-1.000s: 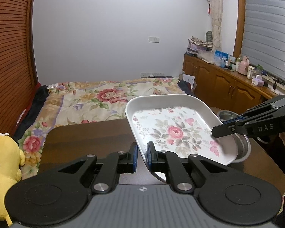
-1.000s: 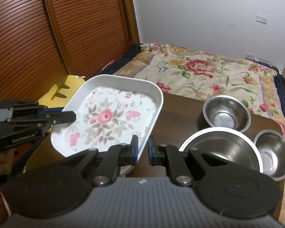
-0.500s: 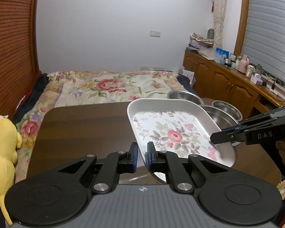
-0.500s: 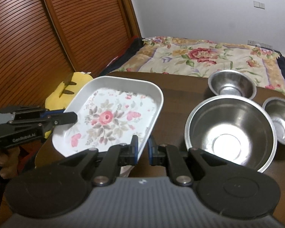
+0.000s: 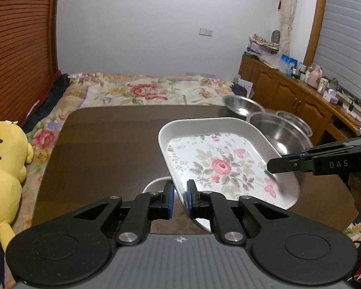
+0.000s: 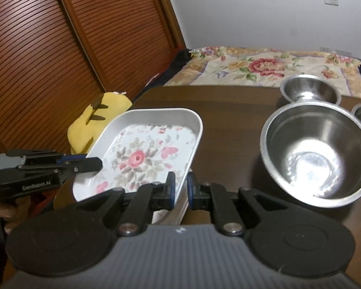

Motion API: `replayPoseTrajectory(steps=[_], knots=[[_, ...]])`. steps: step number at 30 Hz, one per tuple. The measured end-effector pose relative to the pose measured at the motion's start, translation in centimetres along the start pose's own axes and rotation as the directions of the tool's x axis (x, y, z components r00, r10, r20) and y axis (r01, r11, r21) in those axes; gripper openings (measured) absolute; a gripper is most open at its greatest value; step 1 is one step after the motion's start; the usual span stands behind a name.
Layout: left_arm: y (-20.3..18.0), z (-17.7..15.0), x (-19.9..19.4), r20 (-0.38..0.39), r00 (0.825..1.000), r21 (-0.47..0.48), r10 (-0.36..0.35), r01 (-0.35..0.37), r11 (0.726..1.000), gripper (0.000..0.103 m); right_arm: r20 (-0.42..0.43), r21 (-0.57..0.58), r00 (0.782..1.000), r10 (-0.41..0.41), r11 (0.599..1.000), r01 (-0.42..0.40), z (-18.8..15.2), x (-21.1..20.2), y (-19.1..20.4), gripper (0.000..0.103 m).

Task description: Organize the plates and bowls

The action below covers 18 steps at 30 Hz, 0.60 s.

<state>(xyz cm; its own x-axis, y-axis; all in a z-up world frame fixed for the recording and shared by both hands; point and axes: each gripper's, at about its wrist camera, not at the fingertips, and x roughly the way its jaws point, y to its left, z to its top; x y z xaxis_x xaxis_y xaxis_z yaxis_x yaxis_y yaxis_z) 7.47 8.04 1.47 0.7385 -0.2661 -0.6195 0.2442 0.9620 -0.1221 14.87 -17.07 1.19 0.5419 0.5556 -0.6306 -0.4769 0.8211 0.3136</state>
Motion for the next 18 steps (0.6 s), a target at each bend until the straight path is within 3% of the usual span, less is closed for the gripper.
replayPoseTrajectory(steps=[18], knots=[[1.2, -2.7, 0.9, -0.055, 0.998, -0.029, 0.020, -0.022, 0.999, 0.012, -0.006, 0.081, 0.999, 0.044, 0.996, -0.043, -3.6, 1.4, 0.3, 0.012]])
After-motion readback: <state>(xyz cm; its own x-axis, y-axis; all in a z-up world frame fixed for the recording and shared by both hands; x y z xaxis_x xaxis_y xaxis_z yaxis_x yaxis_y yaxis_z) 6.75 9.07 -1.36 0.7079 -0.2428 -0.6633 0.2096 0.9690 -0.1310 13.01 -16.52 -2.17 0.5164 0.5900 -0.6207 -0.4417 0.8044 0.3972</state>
